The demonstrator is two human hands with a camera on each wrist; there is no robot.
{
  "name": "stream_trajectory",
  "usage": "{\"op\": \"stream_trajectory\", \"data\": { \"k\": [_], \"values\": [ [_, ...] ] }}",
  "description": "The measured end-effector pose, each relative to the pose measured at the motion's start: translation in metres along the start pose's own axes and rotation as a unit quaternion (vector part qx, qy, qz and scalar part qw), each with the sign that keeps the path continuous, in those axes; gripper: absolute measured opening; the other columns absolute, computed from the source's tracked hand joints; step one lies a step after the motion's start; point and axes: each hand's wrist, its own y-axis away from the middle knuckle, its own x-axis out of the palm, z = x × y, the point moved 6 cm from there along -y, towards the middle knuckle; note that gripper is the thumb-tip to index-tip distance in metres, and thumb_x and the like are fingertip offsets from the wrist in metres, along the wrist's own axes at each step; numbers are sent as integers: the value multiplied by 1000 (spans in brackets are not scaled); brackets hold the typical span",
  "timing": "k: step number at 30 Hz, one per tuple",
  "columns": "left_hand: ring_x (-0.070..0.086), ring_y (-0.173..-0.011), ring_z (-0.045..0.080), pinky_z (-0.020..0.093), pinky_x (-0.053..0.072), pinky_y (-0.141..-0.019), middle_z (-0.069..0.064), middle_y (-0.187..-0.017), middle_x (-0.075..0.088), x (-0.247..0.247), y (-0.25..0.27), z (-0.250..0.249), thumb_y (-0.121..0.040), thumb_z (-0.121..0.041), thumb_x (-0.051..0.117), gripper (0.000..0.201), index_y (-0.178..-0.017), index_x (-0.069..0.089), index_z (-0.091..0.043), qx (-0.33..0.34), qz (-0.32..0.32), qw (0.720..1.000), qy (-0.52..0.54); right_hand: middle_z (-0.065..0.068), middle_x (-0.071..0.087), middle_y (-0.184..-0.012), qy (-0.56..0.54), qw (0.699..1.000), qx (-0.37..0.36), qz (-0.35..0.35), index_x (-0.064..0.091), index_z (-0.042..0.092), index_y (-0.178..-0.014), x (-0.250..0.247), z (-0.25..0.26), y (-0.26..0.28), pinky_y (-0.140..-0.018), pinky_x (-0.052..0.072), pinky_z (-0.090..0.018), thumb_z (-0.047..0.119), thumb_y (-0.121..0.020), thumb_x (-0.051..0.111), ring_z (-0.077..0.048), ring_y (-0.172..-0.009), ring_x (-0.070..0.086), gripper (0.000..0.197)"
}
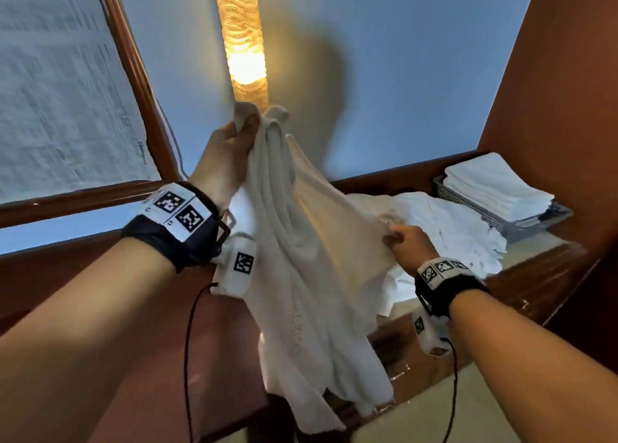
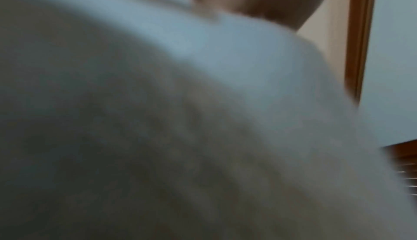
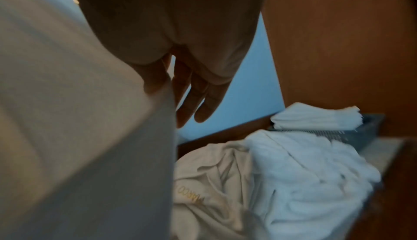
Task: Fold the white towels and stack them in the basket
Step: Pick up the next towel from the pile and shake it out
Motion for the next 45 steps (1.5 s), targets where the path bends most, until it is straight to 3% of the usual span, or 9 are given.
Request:
{"op": "stream_trajectory", "data": {
  "k": [3, 7, 10, 13, 20, 27, 32, 37, 45],
  "values": [
    [68, -92, 15, 35, 49, -86, 5, -100, 72, -13, 16, 8, -104, -53, 39, 49, -104, 68, -14, -21, 12, 997, -71, -9, 61, -82, -62, 997, -22, -30, 62, 7, -84, -4, 38, -8, -68, 44, -32, 5, -96, 50, -27, -83, 57, 17],
    [69, -68, 11, 27, 51, -71, -6, -70, 72, -15, 45, 22, -99, -49, 56, 38, -79, 72, -22, -83, 75, 993, 34, -4, 68, -89, -156, 971, -178, -2, 69, 14, -91, -5, 155, 9, -74, 47, -20, -5, -91, 49, -15, -83, 60, 28],
    [71, -80, 18, 34, 52, -83, 0, -82, 75, -21, 59, 25, -93, -51, 60, 36, -77, 78, -25, -75, 84, 989, 99, -6, 66, -79, -171, 939, -299, 28, 71, 10, -87, -9, 232, 41, -68, 41, -10, 1, -92, 60, -5, -70, 54, 15],
    [69, -72, 13, 27, 54, -71, 0, -77, 72, -31, 76, 24, -105, -36, 46, 35, -87, 67, -15, -65, 63, 990, 110, -9, 68, -75, -145, 924, -354, 3, 72, 13, -81, -16, 280, 63, -66, 42, -18, 13, -89, 70, -6, -67, 52, 9],
    [64, -92, 28, 59, 47, -97, 2, -89, 67, -135, 102, 23, -97, -60, 47, 35, -82, 61, -32, 41, -28, 999, 12, 6, 58, -67, -4, 940, -328, 97, 64, 16, -70, 23, 294, 121, -55, 39, -17, 31, -88, 74, -7, -58, 49, 25],
    [53, -67, -2, 17, 44, -71, -5, -77, 55, -220, 147, 0, -109, -27, 37, 34, -79, 51, -24, 124, -82, 983, -105, -4, 64, -69, -9, 967, -201, 157, 68, 6, -75, 78, 235, 178, -62, 43, -30, 27, -91, 68, -15, -62, 57, 27],
    [55, -66, -1, 16, 46, -71, -9, -71, 58, -243, 196, -5, -105, -11, 47, 29, -80, 58, -20, 62, 63, 992, -86, 7, 56, -56, -158, 979, -131, 17, 59, 16, -67, 69, 237, 194, -54, 41, -19, 9, -87, 73, 3, -45, 50, 25],
    [68, -106, 18, 29, 50, -98, 6, -104, 75, -279, 235, -12, -91, -40, 67, 31, -95, 72, -10, -2, 301, 944, -135, -8, 68, -79, -211, 956, -194, -58, 66, 12, -81, 53, 308, 207, -68, 57, -35, 14, -84, 72, -21, -73, 66, 7],
    [66, -88, 11, 32, 49, -84, -1, -95, 74, -370, 224, -66, -91, -34, 69, 9, -86, 76, -39, 143, 49, 959, -239, -10, 65, -68, -238, 880, -411, -14, 72, 6, -87, 38, 478, 286, -57, 46, -26, 24, -95, 65, -8, -59, 53, 20]
  ]
}}
